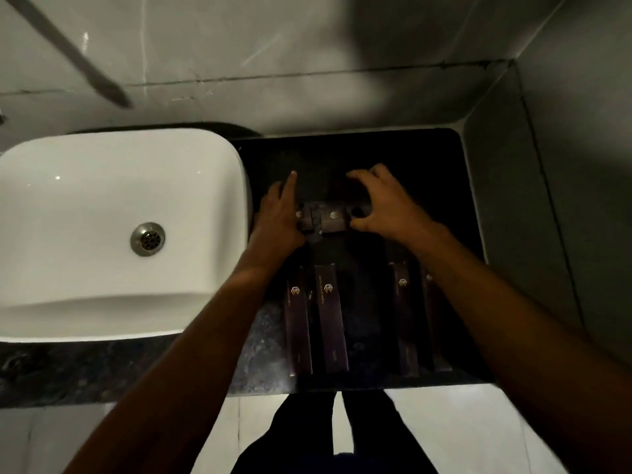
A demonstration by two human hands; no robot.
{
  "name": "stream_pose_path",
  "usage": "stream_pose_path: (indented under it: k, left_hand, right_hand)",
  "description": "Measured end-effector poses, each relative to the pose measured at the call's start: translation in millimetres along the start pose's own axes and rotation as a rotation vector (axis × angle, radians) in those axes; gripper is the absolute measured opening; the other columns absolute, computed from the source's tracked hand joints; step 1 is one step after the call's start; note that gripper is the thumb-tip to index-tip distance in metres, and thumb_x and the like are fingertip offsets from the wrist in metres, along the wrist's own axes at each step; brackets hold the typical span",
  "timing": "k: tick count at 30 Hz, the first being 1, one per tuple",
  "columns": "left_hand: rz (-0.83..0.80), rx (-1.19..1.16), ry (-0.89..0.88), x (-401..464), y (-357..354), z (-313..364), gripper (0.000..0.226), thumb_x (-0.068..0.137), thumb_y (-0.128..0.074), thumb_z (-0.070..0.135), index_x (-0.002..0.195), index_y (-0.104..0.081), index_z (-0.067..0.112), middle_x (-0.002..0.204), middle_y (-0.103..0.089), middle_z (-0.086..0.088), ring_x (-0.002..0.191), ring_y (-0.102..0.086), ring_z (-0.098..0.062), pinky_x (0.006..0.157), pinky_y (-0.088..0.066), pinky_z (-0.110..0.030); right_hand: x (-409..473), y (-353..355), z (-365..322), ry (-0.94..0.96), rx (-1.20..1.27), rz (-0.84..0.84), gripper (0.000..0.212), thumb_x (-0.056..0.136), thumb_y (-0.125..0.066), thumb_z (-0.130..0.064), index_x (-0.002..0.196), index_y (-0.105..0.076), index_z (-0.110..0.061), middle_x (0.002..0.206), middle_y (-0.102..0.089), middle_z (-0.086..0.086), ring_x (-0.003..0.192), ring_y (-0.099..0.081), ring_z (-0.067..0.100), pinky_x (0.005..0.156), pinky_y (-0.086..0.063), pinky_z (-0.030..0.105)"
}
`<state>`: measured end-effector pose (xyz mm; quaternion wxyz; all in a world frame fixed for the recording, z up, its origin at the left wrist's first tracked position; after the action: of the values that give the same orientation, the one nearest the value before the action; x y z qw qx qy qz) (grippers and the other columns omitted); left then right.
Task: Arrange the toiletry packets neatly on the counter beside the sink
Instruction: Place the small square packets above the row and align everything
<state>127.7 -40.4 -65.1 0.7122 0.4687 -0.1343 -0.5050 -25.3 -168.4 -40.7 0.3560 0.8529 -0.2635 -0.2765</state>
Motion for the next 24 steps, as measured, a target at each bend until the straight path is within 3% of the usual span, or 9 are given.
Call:
stream_pose_path:
  k: [2,4,6,8,10,12,15,24]
  left_hand:
    - [0.037,-0.138,0.047,-25.4,-1.0,-0.4,0.094,0.069,-0.074,0.005,0.15,-0.028,0.011,0.15,-0.03,-0.021,0.137,-0.036,-0.039,0.113,-0.031,-0.04]
    - [0.062,-0.248,0.178,-60.4,-16.4,-5.8,0.077,0.074,-0.075,0.009,0.142,-0.039,0.009,0.145,-0.038,-0.019,0.132,-0.042,-0.035,0.111,-0.033,-0.034]
    - [0.051,-0.306,0.37,-97.1,-42.0,-16.3,0.074,0.077,-0.076,0.019,0.141,-0.039,0.012,0.144,-0.04,-0.017,0.131,-0.045,-0.034,0.109,-0.036,-0.037]
    - [0.048,-0.324,0.485,-124.7,-64.1,-25.0,0.079,0.077,-0.077,0.025,0.143,-0.035,0.014,0.142,-0.042,-0.017,0.129,-0.048,-0.035,0.107,-0.039,-0.041]
    - [0.089,-0.334,0.491,-137.2,-75.1,-29.5,0.079,0.075,-0.077,0.024,0.142,-0.037,0.013,0.138,-0.045,-0.018,0.126,-0.05,-0.036,0.106,-0.041,-0.042]
    - [0.124,-0.328,0.471,-139.4,-78.7,-31.0,0.072,0.077,-0.074,0.021,0.141,-0.041,0.014,0.133,-0.049,-0.016,0.123,-0.053,-0.035,0.105,-0.044,-0.043]
    - [0.124,-0.303,0.432,-135.3,-81.0,-28.0,0.06,0.082,-0.068,0.02,0.138,-0.045,0.017,0.133,-0.049,-0.013,0.121,-0.054,-0.033,0.104,-0.046,-0.045]
    - [0.128,-0.275,0.4,-123.3,-82.2,-21.1,0.058,0.086,-0.068,0.023,0.138,-0.044,0.016,0.135,-0.046,-0.01,0.121,-0.055,-0.031,0.102,-0.048,-0.044]
  right_hand:
    - [-28.6,3.6,2.4,-0.082,0.037,0.051,0.053,0.069,-0.081,-0.018,0.118,-0.062,-0.01,0.111,-0.058,0.014,0.104,-0.06,0.03,0.085,-0.048,0.029]
    - [-64.9,-19.6,3.5,-0.229,0.103,0.043,0.033,0.076,-0.077,-0.017,0.105,-0.065,-0.01,0.098,-0.062,0.006,0.095,-0.063,0.024,0.07,-0.044,0.022]
    - [-100.9,-64.5,2.6,-0.375,0.18,-0.029,0.038,0.079,-0.076,-0.024,0.113,-0.061,-0.014,0.107,-0.062,0.003,0.099,-0.061,0.019,0.075,-0.042,0.022]
    - [-130.8,-107.7,-2.2,-0.451,0.245,-0.085,0.057,0.078,-0.076,-0.035,0.126,-0.052,-0.018,0.127,-0.056,0.005,0.113,-0.058,0.022,0.088,-0.049,0.032]
    - [-147.4,-133.6,-7.8,-0.451,0.244,-0.077,0.062,0.077,-0.072,-0.044,0.129,-0.046,-0.022,0.129,-0.052,0.004,0.116,-0.057,0.025,0.095,-0.049,0.039]
    - [-153.3,-146.9,-10.5,-0.434,0.201,-0.061,0.061,0.079,-0.067,-0.047,0.129,-0.043,-0.023,0.127,-0.051,0.003,0.111,-0.06,0.025,0.091,-0.05,0.037]
    - [-154.1,-155.3,-9.4,-0.452,0.172,-0.068,0.061,0.08,-0.066,-0.049,0.13,-0.042,-0.024,0.126,-0.05,0.001,0.108,-0.061,0.026,0.088,-0.052,0.038]
    - [-145.3,-148.0,-0.7,-0.442,0.077,-0.069,0.064,0.08,-0.064,-0.049,0.131,-0.039,-0.021,0.13,-0.048,0.006,0.11,-0.058,0.033,0.086,-0.048,0.041]
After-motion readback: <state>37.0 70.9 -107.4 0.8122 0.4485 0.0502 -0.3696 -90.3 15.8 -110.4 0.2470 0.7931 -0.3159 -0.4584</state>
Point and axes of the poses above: each hand's wrist, its own x-axis towards the middle knuckle, its own y-axis out of the back of the hand, z = x × y, the point moved 5 cm from there along x, towards the middle knuckle
